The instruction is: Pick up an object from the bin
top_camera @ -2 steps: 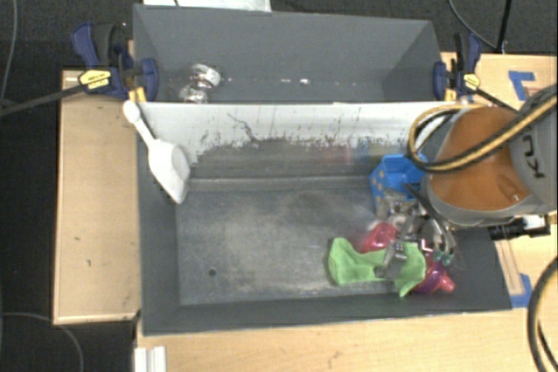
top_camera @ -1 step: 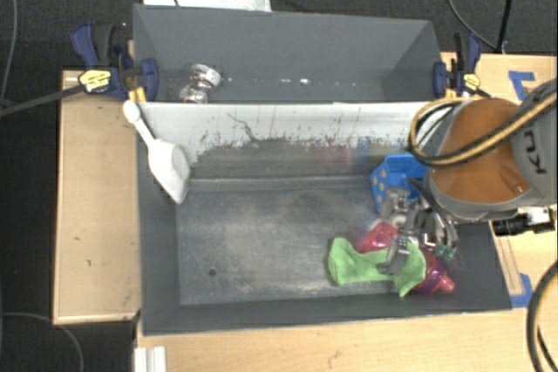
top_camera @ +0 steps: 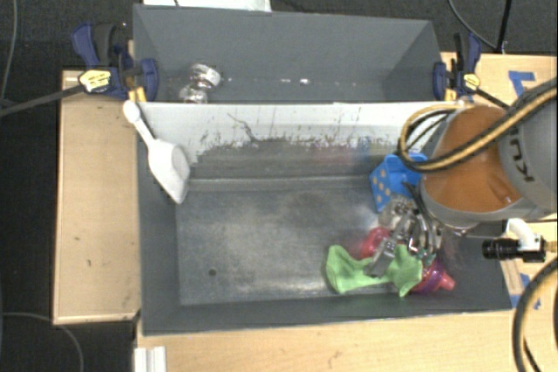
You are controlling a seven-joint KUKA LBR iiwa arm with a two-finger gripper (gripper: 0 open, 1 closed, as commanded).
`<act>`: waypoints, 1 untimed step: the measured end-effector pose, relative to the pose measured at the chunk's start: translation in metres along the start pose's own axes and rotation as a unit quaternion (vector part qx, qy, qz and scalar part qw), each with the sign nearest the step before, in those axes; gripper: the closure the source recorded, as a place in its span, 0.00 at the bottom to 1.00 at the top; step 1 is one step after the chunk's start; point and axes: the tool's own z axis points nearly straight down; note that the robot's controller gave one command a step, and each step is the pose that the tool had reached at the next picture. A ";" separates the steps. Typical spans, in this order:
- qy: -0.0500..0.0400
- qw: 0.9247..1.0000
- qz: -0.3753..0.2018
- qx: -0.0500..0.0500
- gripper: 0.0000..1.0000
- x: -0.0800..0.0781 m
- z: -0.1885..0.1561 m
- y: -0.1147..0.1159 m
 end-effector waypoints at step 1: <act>0.001 0.999 -0.033 0.002 1.00 0.007 0.036 0.003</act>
Offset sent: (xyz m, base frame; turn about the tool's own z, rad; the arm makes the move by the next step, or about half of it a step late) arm 0.0000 0.0000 0.0000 0.0000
